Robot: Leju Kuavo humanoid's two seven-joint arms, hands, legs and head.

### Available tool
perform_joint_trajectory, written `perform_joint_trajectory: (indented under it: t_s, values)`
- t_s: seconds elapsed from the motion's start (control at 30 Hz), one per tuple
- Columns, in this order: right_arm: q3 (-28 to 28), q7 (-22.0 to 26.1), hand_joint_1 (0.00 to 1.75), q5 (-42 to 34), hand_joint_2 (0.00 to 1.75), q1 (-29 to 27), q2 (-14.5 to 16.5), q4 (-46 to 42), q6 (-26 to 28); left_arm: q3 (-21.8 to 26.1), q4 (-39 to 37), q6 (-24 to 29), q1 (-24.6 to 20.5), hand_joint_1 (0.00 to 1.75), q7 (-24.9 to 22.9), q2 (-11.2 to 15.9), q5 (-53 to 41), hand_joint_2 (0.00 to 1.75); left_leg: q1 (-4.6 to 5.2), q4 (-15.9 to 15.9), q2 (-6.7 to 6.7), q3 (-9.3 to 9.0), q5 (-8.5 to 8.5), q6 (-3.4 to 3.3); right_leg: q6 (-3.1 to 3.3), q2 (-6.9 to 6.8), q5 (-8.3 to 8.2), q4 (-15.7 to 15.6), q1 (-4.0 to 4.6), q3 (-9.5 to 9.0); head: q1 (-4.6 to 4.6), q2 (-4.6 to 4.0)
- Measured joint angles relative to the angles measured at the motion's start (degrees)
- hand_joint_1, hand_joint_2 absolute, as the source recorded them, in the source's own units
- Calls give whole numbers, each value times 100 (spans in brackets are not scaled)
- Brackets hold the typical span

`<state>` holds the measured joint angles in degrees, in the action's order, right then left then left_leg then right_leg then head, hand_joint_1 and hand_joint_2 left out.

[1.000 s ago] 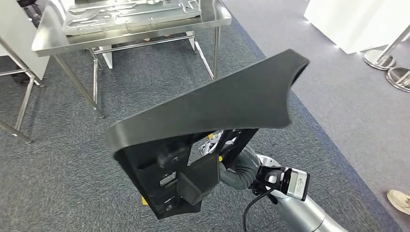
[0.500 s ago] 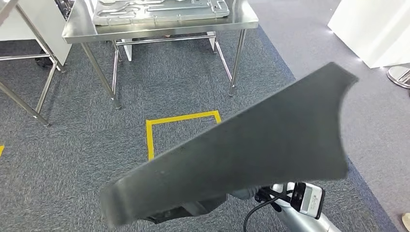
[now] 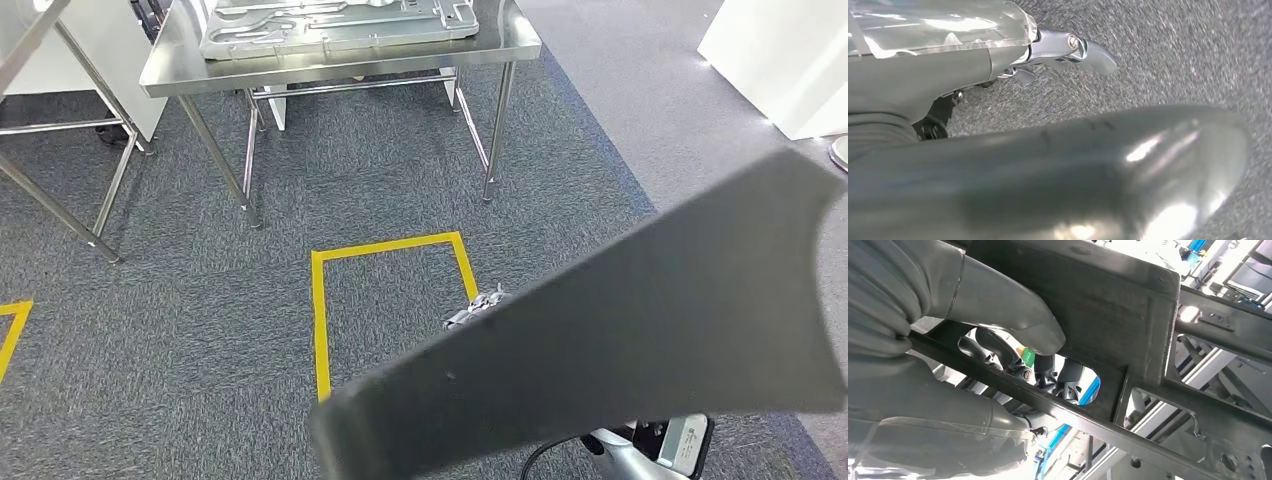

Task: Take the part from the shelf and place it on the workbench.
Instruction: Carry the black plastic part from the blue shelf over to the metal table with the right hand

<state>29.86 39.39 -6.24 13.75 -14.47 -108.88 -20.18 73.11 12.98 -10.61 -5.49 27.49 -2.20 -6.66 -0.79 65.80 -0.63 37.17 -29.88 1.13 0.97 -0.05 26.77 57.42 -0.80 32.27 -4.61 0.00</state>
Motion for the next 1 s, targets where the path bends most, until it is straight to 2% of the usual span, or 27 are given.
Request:
perform_joint_trajectory:
  t_s: [0.07,0.1,0.13,0.17,0.2,0.23,0.27,0.3,0.4,0.47,0.53,0.57,0.6,0.63,0.67,0.7,0.73,0.77,0.8,0.83,0.93,0.97,1.0]
  values:
    - [-30,0,175,-2,175,-46,-4,-10,-23,-7,0,-2,7,0,9,8,-3,0,-2,753,13,380,-290,28,20,-11,30,5,11,-23,0,0]
    - [-49,0,175,-2,175,-69,-7,-10,-36,-8,0,-2,12,0,14,12,-3,0,-2,919,16,478,-298,33,20,-14,49,8,14,-39,0,0]
    - [-68,0,175,-4,175,-86,-10,-10,-46,-8,0,-2,17,0,18,13,-2,0,-2,846,20,456,-190,30,13,-14,69,10,14,-65,0,0]
    - [-83,0,175,-7,175,-97,-16,-11,-57,-9,0,-2,18,0,24,15,-2,0,-2,541,28,316,11,17,1,-13,95,10,13,-102,0,0]
    - [-97,0,175,-11,175,-103,-23,-16,-65,-10,0,-2,17,0,32,19,-1,0,0,108,48,113,228,-6,-16,-14,127,10,13,-145,0,0]
    - [-111,0,175,-18,175,-107,-31,-26,-69,-12,0,-2,13,0,39,24,-2,0,16,-293,74,-88,375,-40,-43,-15,160,16,23,-178,0,0]
    - [-128,0,175,-26,175,-113,-39,-38,-72,-14,0,-2,6,0,48,30,-2,0,33,-573,95,-228,452,-80,-74,-17,185,14,29,-200,0,0]
    - [-149,0,175,-33,175,-122,-45,-49,-73,-17,0,-5,3,0,58,33,-3,0,51,-713,110,-293,455,-118,-108,-19,198,14,36,-217,0,0]
    - [-215,0,175,-49,175,-152,-67,-83,-80,-29,0,-13,10,0,82,43,0,0,49,-783,88,-369,411,-223,-205,-23,206,81,33,-239,1,0]
    - [-251,0,175,-49,175,-166,-86,-124,-95,-44,0,-13,6,0,90,45,4,0,30,-824,74,-463,388,-290,-257,-16,366,425,17,-82,2,0]
    - [-269,0,175,-39,175,-195,-93,-145,-112,-54,0,-12,-1,0,100,45,6,0,29,-835,69,-511,346,-331,-300,-5,660,1150,4,356,1,0]
    - [-273,0,175,-25,175,-219,-93,-148,-121,-56,0,-10,-1,0,104,45,6,0,31,-834,62,-531,322,-337,-314,-4,756,1491,-1,602,1,0]
    - [-274,0,175,-8,175,-243,-93,-148,-129,-56,0,-7,3,0,108,45,7,0,33,-832,52,-558,293,-337,-320,-4,758,1682,-4,778,0,0]
    - [-274,0,175,10,175,-260,-93,-148,-136,-57,0,-3,7,0,109,45,7,0,33,-831,40,-596,262,-330,-316,-4,637,1655,-4,848,0,0]
    - [-275,0,175,27,175,-271,-93,-149,-140,-59,0,1,9,0,110,44,7,0,33,-830,27,-648,225,-319,-302,-4,402,1406,-2,802,1,0]
    - [-276,1,175,39,175,-275,-93,-150,-142,-62,0,3,11,0,110,43,7,0,33,-831,17,-703,184,-304,-275,-1,109,1009,3,672,1,0]
    - [-279,1,175,48,175,-278,-93,-150,-143,-66,-2,3,9,0,110,38,6,0,34,-832,10,-754,146,-283,-246,4,-90,632,19,537,1,0]
    - [-281,1,175,57,175,-279,-93,-152,-143,-72,-5,3,5,0,110,33,6,0,36,-832,4,-781,110,-254,-211,11,-178,338,38,435,2,0]
    - [-283,1,175,66,175,-284,-91,-154,-143,-80,-8,3,2,0,111,28,6,0,39,-835,1,-787,79,-220,-172,15,-211,175,56,382,2,0]
    - [-285,0,175,71,175,-289,-89,-158,-143,-89,-10,3,0,0,111,25,6,0,44,-821,1,-797,68,-185,-138,19,-166,132,67,371,1,0]
    - [-294,0,175,78,175,-297,-86,-180,-140,-105,-11,3,-5,0,114,27,7,0,50,-723,16,-842,18,-95,-34,13,-175,67,45,254,1,0]
    - [-298,0,175,80,175,-294,-85,-188,-138,-108,-11,3,-10,0,115,26,2,0,46,-571,23,-784,-47,-72,-3,9,-154,53,39,197,2,0]
    - [-302,0,175,83,175,-295,-85,-195,-136,-110,-11,2,-15,0,115,26,-11,0,37,-311,29,-647,-147,-55,22,4,-132,42,37,151,2,0]
